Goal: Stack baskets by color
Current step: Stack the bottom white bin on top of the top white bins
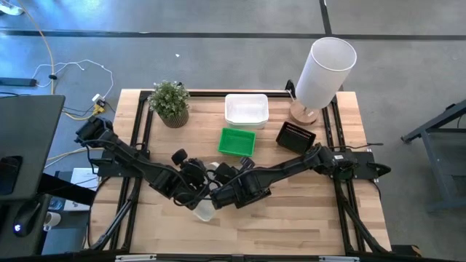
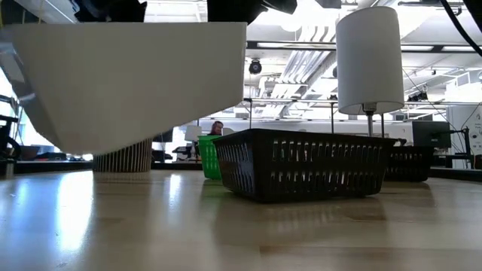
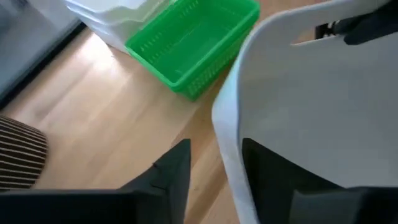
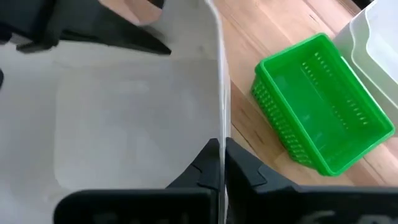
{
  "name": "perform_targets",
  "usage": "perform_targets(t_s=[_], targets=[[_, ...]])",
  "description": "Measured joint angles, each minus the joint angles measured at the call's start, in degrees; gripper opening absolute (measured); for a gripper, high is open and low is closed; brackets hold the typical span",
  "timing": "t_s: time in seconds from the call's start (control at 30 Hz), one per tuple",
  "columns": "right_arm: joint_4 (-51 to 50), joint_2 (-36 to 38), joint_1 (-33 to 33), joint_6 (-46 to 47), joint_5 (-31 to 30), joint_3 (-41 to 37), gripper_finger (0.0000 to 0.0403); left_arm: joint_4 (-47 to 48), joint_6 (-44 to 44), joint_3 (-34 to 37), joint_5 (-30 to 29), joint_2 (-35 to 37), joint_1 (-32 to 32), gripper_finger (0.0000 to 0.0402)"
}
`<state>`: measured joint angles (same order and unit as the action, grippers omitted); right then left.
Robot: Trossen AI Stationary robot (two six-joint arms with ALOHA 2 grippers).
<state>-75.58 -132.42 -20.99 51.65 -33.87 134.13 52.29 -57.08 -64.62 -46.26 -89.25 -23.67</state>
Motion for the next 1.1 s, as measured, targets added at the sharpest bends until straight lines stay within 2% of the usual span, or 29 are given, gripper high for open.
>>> perform_targets(t_s=[0.2, 0.5, 0.83, 1.1], targets=[[-2.43, 0.00, -0.01, -1.20, -0.91, 0.00, 0.0000, 0.20, 5.99, -2.52, 1.98, 0.00, -0.37, 0.0165], [-7.64, 0.00, -0.45, -1.82, -3.78, 0.00, 0.0000, 2.55, 11.61, -6.97, 2.15, 0.04, -4.52, 0.0157], [-9.08, 0.85, -1.55, -1.64, -7.02, -0.02, 0.0000, 14.12, 10.80, -11.22, 2.90, 1.01, -5.87, 0.0157], [-11.58, 2.27, -2.36, -0.82, -11.72, -0.04, 0.0000, 17.16, 10.73, -10.80, 3.18, 7.06, -6.17, 0.0157]])
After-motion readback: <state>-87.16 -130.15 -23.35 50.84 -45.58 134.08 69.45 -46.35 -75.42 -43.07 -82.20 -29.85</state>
